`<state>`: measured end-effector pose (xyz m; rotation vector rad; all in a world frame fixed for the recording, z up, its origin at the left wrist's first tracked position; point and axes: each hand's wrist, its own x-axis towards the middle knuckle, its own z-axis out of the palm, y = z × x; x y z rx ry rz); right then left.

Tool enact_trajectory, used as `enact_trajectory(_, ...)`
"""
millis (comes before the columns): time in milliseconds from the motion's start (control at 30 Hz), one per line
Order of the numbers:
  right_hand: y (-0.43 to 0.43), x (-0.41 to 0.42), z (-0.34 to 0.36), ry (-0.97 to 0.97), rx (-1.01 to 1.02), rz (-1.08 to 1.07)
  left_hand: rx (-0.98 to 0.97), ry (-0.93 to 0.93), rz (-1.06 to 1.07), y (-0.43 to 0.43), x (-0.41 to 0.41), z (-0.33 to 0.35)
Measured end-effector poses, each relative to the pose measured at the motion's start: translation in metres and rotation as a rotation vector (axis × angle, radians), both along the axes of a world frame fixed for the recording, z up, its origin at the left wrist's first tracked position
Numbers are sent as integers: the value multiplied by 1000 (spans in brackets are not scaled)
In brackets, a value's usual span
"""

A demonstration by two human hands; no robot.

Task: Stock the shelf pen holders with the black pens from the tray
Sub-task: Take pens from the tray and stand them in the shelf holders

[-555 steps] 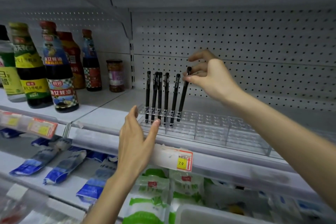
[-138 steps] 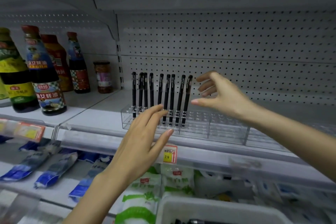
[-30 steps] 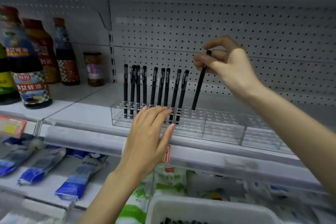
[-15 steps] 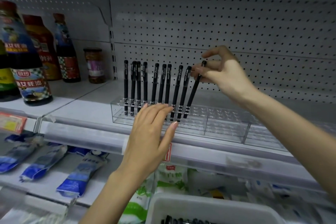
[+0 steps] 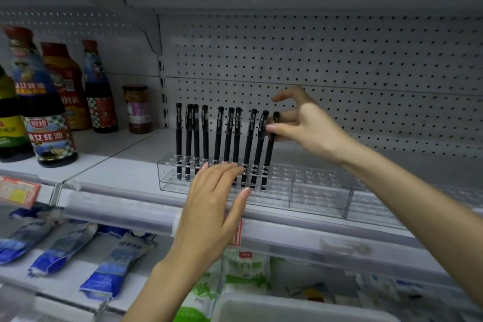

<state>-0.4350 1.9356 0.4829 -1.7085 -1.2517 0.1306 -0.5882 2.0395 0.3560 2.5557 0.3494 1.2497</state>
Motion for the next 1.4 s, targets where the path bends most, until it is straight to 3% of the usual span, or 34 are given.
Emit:
enact_trajectory(400, -19, 4, -6, -140, -246, -57, 146, 161, 34, 0, -8, 21)
enact_trajectory(533, -42, -12, -10, -212, -254, -147, 138, 121, -10, -12, -19, 21)
enact_trajectory(700, -83, -58, -49, -222, -88, -139, -13, 61, -105, -45, -53, -14)
enact_trajectory(800, -102, -82, -96, -49, -44, -46, -115, 102, -126, -62, -76, -59)
enact_trajectory(933, -112, -100, -172, 129, -165, 7, -333, 161, -93, -81, -101, -115)
enact_trajectory(1133, -108, -102, -267, 238, -424, 3, -550, 269, 9, -96, -122, -169)
enact_trajectory(1200, -108, -102, -290, 117, -544, -9, -583, 325, 21, -99, -126, -182)
enact_trajectory(1300, -109, -105, -313, -235, -697, -20, -646, 434, 7, -104, -131, -195)
enact_trajectory(1400, -111, -111, -326, -367, -726, -19, -655, 482, -22, -110, -134, -203)
